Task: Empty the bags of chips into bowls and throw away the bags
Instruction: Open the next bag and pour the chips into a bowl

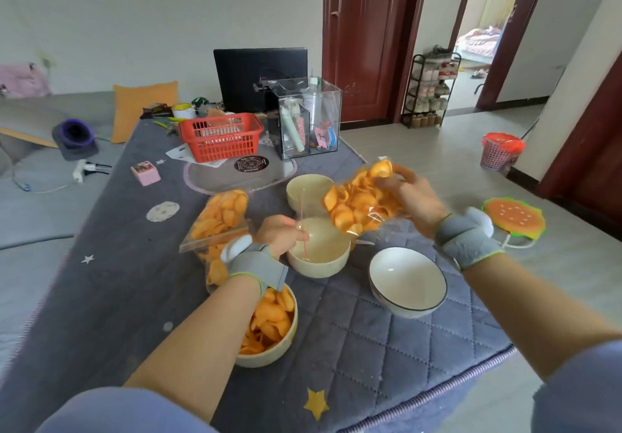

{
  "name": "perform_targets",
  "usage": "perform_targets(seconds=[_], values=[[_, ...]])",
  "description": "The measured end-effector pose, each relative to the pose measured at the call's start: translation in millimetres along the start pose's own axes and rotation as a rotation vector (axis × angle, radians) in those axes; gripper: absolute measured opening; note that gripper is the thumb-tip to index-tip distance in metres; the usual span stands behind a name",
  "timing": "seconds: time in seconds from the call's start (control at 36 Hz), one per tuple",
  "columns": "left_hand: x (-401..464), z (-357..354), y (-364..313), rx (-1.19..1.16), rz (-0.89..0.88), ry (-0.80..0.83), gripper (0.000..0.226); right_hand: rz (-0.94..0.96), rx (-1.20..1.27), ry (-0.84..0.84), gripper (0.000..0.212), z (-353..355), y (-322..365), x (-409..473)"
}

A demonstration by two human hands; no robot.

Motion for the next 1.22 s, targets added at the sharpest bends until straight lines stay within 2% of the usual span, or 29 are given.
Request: perform_targets(seconds=[0.08,0.22,0.31,0.42,0.53,0.72,0.81,0.89,1.0,1.06,1.11,1.22], values=[[5,-3,6,0.084,0.010,0.040,0.048,0.116,-0.180,0.008,0.042,-9,17,2],[7,-4,12,0.061,-0.047,0.106,0.086,0.217,-0.393,0.058,0.047,-32,34,-4],[5,-4,11,0.089,-0.133,0.167,0.100,0.222,-0.426,0.114,0.042,-46,40,-7],[2,-5,7,0.081,-0.165,0.236,0.132,0.174,-0.381,0.141,0.022,-58,43,-2],[2,-6,4,0.071,-0.214,0.237,0.123,0.162,-0.461,0.073,0.012,-64,42,6],[6,-8,3,0.010,-0.265,0.194,0.114,0.235,-0.540,0.048,0.021,-70,50,5],[6,-11,1,-0.014,-0.271,0.192,0.116,0.301,-0.619,0.017,0.019,-73,53,3],[5,-13,-1,-0.030,-0.278,0.193,0.126,0.375,-0.547,-0.067,0.016,-72,60,2],[6,-15,0,0.000,-0.294,0.169,0.118,0.395,-0.602,0.065,0.013,-80,62,-5],[6,-15,1,0.003,-0.305,0.153,0.115,0.426,-0.529,0.072,0.015,-80,66,-8],[6,-15,2,-0.009,-0.307,0.156,0.118,0.460,-0.404,0.075,0.023,-75,72,-8],[6,-18,3,-0.010,-0.286,0.180,0.125,0.437,-0.420,0.156,0.022,-76,70,-11]])
Point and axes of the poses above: each hand's wrist, its own x-axis towards the middle knuckle, its own z-axis out of the back of the hand, y = z × x, the point moved 3 cm from there along x, towards the middle knuckle, and after that the axes turned 15 degrees about -z, right-handed, at the moved point
